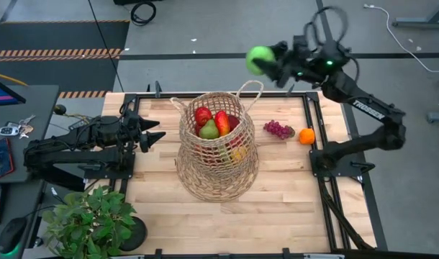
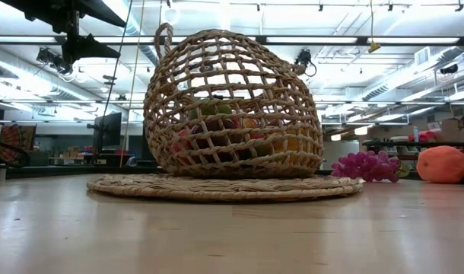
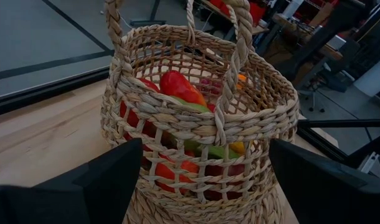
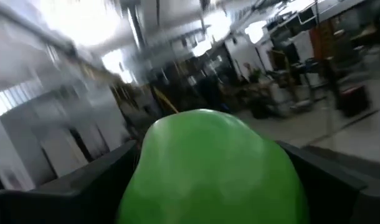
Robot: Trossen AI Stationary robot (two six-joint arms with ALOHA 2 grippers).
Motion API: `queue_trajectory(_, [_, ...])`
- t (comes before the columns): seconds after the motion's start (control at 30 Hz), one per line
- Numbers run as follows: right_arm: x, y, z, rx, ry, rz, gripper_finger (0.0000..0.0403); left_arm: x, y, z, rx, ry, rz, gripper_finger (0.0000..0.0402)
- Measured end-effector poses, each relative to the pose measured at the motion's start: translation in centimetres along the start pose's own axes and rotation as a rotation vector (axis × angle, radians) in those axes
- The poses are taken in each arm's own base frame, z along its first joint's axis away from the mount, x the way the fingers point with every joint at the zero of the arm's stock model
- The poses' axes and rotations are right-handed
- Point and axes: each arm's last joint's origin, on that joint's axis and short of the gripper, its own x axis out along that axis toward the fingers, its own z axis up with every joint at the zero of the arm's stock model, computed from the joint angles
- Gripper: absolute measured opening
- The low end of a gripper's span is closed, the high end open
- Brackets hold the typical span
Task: Build produce basket
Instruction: Put the green apple into the brown basket
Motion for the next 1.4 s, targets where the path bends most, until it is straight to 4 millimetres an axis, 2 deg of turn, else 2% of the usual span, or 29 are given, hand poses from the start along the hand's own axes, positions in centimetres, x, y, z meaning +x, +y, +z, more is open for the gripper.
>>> queue_trajectory(0.17, [3.8, 1.7, -1.4, -0.443, 0.143, -0.058, 0.0362, 0.0, 0.0, 0.0, 0.0, 0.0, 0.0, 0.0357])
queue_trajectory(0.33, [7.1, 1.6, -4.7, -0.952, 0.24, 0.032, 0.0362, 0.0, 0.0, 0.0, 0.0, 0.0, 0.0, 0.0357])
queue_trajectory(0.5, [9.2, 1.6, -7.9, -1.289, 0.322, 0.065, 0.0362, 0.0, 0.0, 0.0, 0.0, 0.0, 0.0, 0.0357])
queue_trajectory(0.6, [10.2, 1.6, -9.6, -1.412, 0.375, 0.042, 0.0362, 0.0, 0.0, 0.0, 0.0, 0.0, 0.0, 0.0357])
queue_trajectory(0.73, [11.1, 1.4, -10.7, -1.431, 0.384, 0.019, 0.0362, 0.0, 0.0, 0.0, 0.0, 0.0, 0.0, 0.0357])
queue_trajectory(0.87, [11.7, 1.0, -11.3, -1.356, 0.374, 0.017, 0.0362, 0.0, 0.0, 0.0, 0.0, 0.0, 0.0, 0.0357])
queue_trajectory(1.03, [13.0, -0.7, -13.9, -1.153, 0.439, 0.019, 0.0362, 0.0, 0.0, 0.0, 0.0, 0.0, 0.0, 0.0357])
queue_trajectory(1.23, [14.3, -2.0, -17.8, -0.774, 0.539, -0.024, 0.0362, 0.0, 0.0, 0.0, 0.0, 0.0, 0.0, 0.0357])
queue_trajectory(1.4, [14.0, -1.9, -19.9, -0.69, 0.678, 0.015, 0.0362, 0.0, 0.0, 0.0, 0.0, 0.0, 0.0, 0.0357])
